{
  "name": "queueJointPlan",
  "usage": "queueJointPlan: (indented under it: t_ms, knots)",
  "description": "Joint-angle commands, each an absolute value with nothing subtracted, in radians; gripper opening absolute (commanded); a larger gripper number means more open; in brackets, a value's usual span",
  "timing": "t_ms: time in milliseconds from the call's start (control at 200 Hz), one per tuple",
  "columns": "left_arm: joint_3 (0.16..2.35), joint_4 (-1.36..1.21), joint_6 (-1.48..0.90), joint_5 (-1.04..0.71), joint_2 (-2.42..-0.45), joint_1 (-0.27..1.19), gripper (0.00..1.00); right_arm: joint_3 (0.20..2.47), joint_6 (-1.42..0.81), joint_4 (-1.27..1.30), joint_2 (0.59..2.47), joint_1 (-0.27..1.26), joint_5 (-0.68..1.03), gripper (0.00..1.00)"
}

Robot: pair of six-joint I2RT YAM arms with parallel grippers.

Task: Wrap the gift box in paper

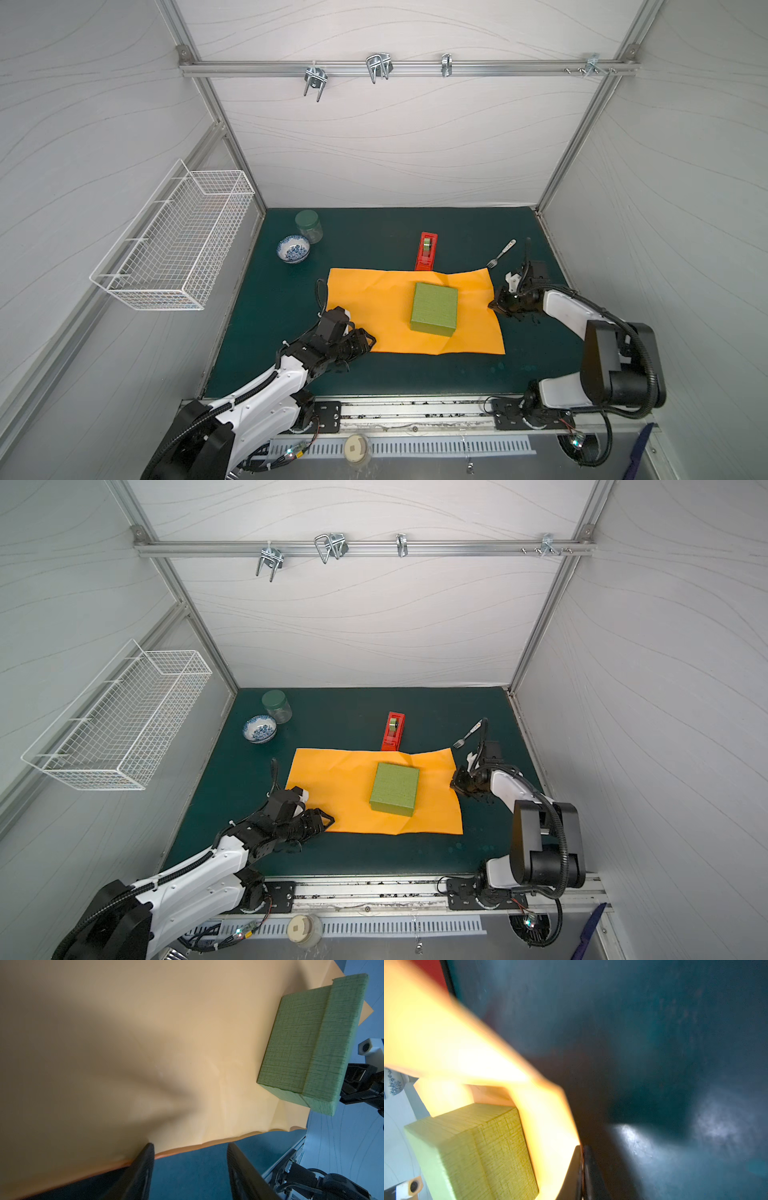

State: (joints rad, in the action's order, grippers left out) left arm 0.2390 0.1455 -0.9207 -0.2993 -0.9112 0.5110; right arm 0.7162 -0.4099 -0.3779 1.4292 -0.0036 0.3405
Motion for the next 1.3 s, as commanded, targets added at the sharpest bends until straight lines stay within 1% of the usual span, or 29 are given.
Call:
queueJointPlan:
  t_ms: [0, 55, 165, 185, 200, 225, 235, 250, 285, 355, 400, 450, 500, 585, 715, 780, 910, 995, 1136, 1296]
  knots:
    - [0.305, 0.204, -0.927, -0.295, -0.917, 0.52, 0.58, 0.756, -0.396, -0.388, 1.467, -0.011, 0.289, 0.11]
    - [0.336, 0.206, -0.917, -0.3, -0.919, 0.52, 0.58, 0.772, -0.391, -0.391, 1.479, -0.012, 0.265, 0.13]
    - [0.396, 0.201, -0.896, -0.301, -0.927, 0.519, 0.6, 0.803, -0.378, -0.414, 1.474, -0.003, 0.221, 0.23]
    - [0.407, 0.201, -0.89, -0.296, -0.93, 0.519, 0.6, 0.807, -0.371, -0.422, 1.456, 0.006, 0.204, 0.28]
    - [0.413, 0.199, -0.885, -0.291, -0.933, 0.519, 0.61, 0.808, -0.367, -0.426, 1.447, 0.013, 0.195, 0.29]
    - [0.425, 0.194, -0.877, -0.284, -0.941, 0.518, 0.62, 0.811, -0.357, -0.44, 1.413, 0.036, 0.164, 0.36]
    - [0.431, 0.193, -0.873, -0.282, -0.945, 0.518, 0.62, 0.811, -0.356, -0.443, 1.407, 0.04, 0.157, 0.36]
    - [0.439, 0.194, -0.865, -0.278, -0.951, 0.515, 0.63, 0.814, -0.351, -0.454, 1.381, 0.061, 0.132, 0.41]
    - [0.466, 0.195, -0.846, -0.275, -0.97, 0.51, 0.64, 0.815, -0.341, -0.467, 1.336, 0.091, 0.101, 0.46]
    - [0.52, 0.207, -0.794, -0.268, -1.016, 0.496, 0.68, 0.811, -0.323, -0.5, 1.235, 0.165, 0.044, 0.6]
    - [0.549, 0.212, -0.76, -0.248, -1.051, 0.483, 0.71, 0.805, -0.322, -0.514, 1.177, 0.206, 0.025, 0.66]
    - [0.568, 0.199, -0.742, -0.235, -1.096, 0.454, 0.72, 0.781, -0.328, -0.49, 1.127, 0.234, 0.097, 0.74]
    - [0.575, 0.153, -0.735, -0.257, -1.145, 0.406, 0.73, 0.756, -0.362, -0.44, 1.112, 0.245, 0.247, 0.83]
    - [0.602, 0.119, -0.734, -0.309, -1.248, 0.328, 0.7, 0.748, -0.433, -0.372, 1.172, 0.282, 0.43, 0.89]
    - [0.633, 0.145, -0.681, -0.277, -1.341, 0.313, 0.68, 0.769, -0.477, -0.297, 1.311, 0.349, 0.489, 0.93]
    - [0.605, 0.133, -0.679, -0.278, -1.356, 0.313, 0.67, 0.762, -0.504, -0.233, 1.356, 0.365, 0.518, 0.93]
    - [0.503, 0.094, -0.701, -0.288, -1.355, 0.315, 0.64, 0.779, -0.5, -0.204, 1.434, 0.413, 0.517, 0.93]
    - [0.426, 0.067, -0.728, -0.313, -1.324, 0.323, 0.63, 0.787, -0.502, -0.193, 1.469, 0.435, 0.522, 0.92]
    - [0.308, 0.066, -0.784, -0.315, -1.215, 0.359, 0.62, 0.786, -0.511, -0.174, 1.499, 0.47, 0.493, 0.89]
    - [0.287, 0.136, -0.797, -0.272, -1.095, 0.376, 0.62, 0.812, -0.537, -0.144, 1.554, 0.504, 0.462, 0.85]
